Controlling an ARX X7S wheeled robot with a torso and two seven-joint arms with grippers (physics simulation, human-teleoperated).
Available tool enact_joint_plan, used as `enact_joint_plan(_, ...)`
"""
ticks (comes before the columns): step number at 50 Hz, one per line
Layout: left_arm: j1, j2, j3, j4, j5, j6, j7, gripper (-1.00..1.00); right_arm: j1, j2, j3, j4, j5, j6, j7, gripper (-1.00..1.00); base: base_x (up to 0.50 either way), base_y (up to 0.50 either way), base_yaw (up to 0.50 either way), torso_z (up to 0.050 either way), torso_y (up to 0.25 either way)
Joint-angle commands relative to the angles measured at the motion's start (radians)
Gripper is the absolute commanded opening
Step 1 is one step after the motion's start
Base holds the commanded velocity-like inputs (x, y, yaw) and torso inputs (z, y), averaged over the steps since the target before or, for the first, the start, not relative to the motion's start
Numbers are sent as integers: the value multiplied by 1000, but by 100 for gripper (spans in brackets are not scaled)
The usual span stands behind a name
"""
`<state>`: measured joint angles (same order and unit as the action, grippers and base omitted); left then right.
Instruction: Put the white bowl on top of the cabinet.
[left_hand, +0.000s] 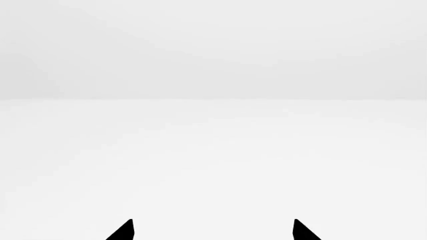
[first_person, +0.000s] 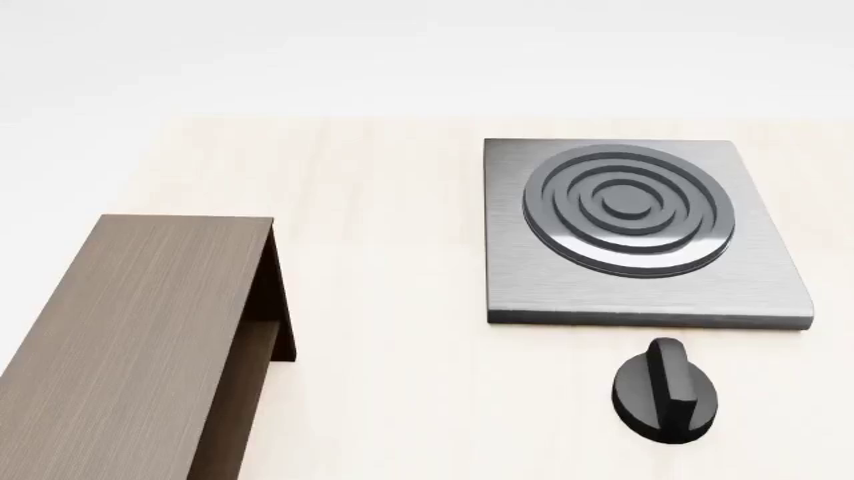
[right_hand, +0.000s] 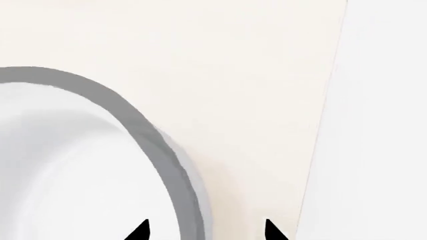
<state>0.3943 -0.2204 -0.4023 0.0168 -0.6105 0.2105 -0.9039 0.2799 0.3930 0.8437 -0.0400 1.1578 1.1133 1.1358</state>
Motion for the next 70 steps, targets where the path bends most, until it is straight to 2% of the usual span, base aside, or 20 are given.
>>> enact_joint_plan(1,2,20,-19,-3,13,14,28,100,-19,-28,-11,31,-14,7,-29,-100,0,0,0,0,0)
enact_joint_plan(20,5,20,-17,0,9,17,25,100,-27,-29,3,-57,6,-8,-23,-100,0,1,1,0,0)
enact_joint_plan(28,2,19,-14,-6,7,19,27,100,31,-22,26,-170,115,57,79,-100,0,0,1,0,0)
enact_joint_plan(48,2,16,-14,-13,-2,23,30,100,115,-6,54,-247,276,112,221,-100,0,0,0,0,0)
enact_joint_plan(60,5,16,-12,-9,-2,24,27,100,249,37,0,-298,470,151,415,-100,0,0,0,0,1)
enact_joint_plan(63,6,15,-12,-9,-3,25,27,100,255,66,-57,-304,502,101,434,-100,0,0,0,0,0)
enact_joint_plan(67,5,14,-12,-9,-4,25,27,100,174,234,-274,-329,593,-200,434,-100,0,0,0,0,0)
enact_joint_plan(70,5,14,-11,-10,-4,26,27,100,158,337,-396,-345,641,-360,434,-100,0,0,0,0,0)
